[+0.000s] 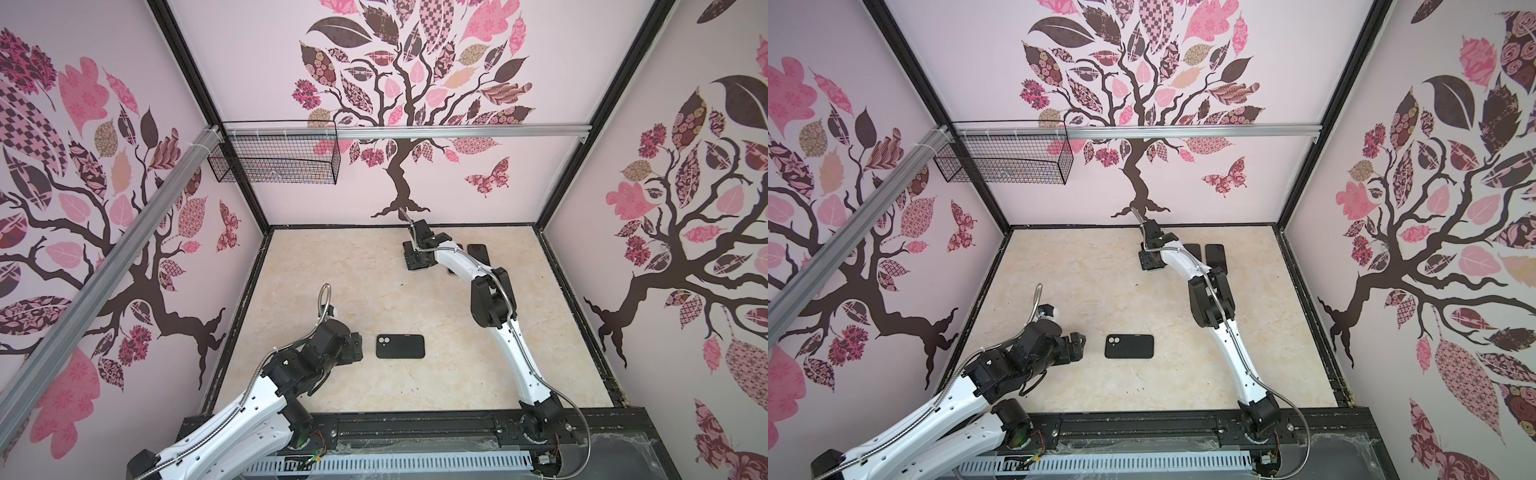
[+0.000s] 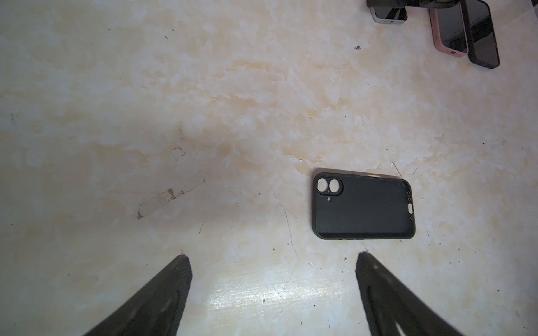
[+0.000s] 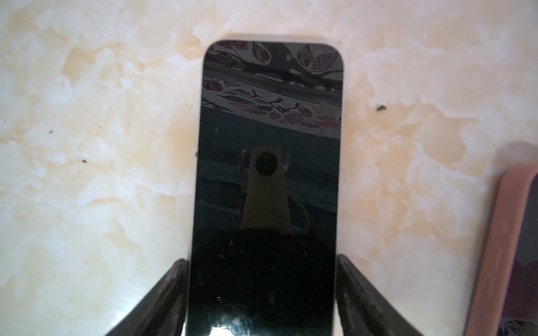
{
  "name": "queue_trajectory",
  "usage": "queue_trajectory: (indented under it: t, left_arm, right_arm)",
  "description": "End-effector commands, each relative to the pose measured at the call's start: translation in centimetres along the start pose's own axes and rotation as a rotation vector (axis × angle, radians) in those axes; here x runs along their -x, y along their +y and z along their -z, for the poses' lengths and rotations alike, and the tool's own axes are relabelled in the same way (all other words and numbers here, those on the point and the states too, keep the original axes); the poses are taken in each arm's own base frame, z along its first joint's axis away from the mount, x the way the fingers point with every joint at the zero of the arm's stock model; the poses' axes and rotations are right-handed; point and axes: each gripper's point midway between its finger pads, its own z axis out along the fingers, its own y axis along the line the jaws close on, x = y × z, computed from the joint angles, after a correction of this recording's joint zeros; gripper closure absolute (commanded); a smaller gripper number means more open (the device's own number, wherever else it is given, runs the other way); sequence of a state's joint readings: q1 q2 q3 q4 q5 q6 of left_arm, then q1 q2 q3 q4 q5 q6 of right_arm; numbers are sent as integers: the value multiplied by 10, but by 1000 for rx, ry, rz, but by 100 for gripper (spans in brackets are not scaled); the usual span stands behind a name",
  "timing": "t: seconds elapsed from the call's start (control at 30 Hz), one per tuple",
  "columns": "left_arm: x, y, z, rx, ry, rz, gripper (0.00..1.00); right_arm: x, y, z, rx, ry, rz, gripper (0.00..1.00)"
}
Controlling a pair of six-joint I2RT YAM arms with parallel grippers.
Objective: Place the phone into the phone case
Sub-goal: 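Grasp the silver-framed phone across its width with the right gripper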
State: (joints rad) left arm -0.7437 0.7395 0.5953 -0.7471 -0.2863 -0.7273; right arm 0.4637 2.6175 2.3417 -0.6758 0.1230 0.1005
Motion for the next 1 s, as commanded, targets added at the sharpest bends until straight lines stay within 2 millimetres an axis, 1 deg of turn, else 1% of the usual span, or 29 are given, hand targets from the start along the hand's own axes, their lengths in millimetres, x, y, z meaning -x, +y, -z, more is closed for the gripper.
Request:
queue_trajectory:
  t: [0.0, 0.13, 0.27, 0.4, 0.47, 0.53, 0.57, 0.6, 0.8, 0.97]
  left_arm:
    - [3, 8, 3, 39, -11, -1, 8]
    - [6, 9, 6, 39, -24, 4, 8]
    - [7, 7, 7, 30, -30, 15, 8]
    - [7, 7, 6, 27, -28, 22, 8]
    - [8, 5, 7, 16, -29, 32, 8]
    - [10, 1, 9, -5, -29, 44, 8]
    - [11, 0, 9, -10, -27, 50, 8]
    - [13, -2, 10, -17, -28, 56, 8]
    - [24, -6, 15, -49, -42, 82, 7]
    - [26, -3, 10, -33, -43, 78, 6]
  right_arm:
    - [-55, -8, -34, -50, 152, 42, 31]
    - [-50, -6, -27, -32, 123, 44, 38]
    - [-41, -5, -16, -26, 97, 47, 43]
    - [-30, -4, -3, -12, 65, 56, 49]
    - [-22, -1, 8, 7, 39, 59, 54]
    - [-19, 1, 17, 25, 22, 63, 58]
    - [-21, 2, 18, 34, 22, 64, 60]
    - [-8, 3, 36, 46, -19, 60, 61]
    - [5, 9, 77, 107, -104, 56, 68]
    - [13, 15, 112, 166, -162, 49, 73]
